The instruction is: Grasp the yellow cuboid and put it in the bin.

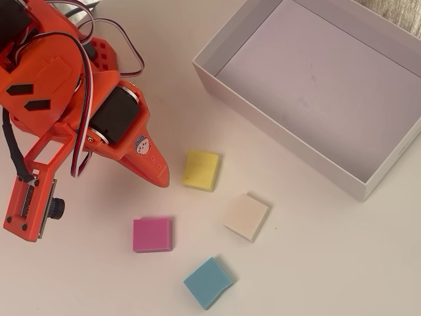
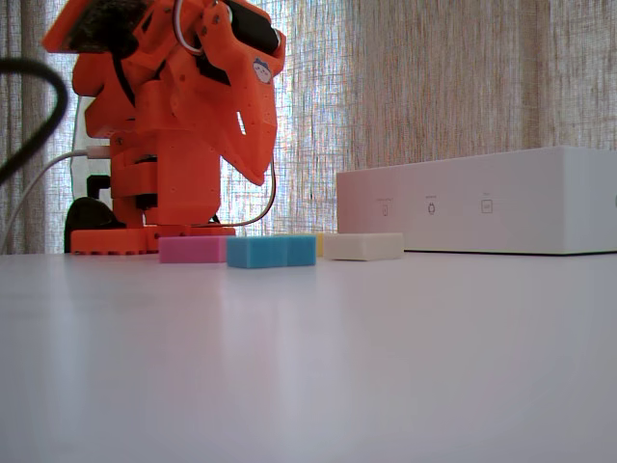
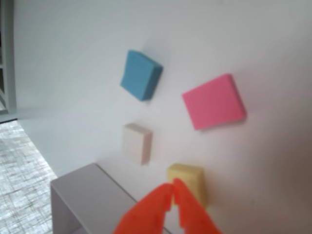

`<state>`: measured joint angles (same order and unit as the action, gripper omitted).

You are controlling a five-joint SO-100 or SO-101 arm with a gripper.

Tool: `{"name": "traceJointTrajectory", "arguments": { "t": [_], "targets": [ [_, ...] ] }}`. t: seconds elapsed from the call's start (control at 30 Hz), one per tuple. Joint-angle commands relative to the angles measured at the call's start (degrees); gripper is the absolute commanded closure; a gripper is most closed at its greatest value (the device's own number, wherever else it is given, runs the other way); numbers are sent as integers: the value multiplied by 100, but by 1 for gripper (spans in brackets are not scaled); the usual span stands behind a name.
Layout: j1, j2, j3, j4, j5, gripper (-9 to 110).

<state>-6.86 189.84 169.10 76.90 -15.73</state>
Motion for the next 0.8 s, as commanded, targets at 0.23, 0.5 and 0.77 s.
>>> {"name": "traceJointTrajectory", "arguments": {
  "t": [0.23, 0.5, 0.77],
  "targets": [
    [-396, -26, -9, -53, -343, 110],
    [-360, -26, -9, -53, -325, 109],
    [-422, -1389, -1037, -879, -193, 84]
  ]
}}
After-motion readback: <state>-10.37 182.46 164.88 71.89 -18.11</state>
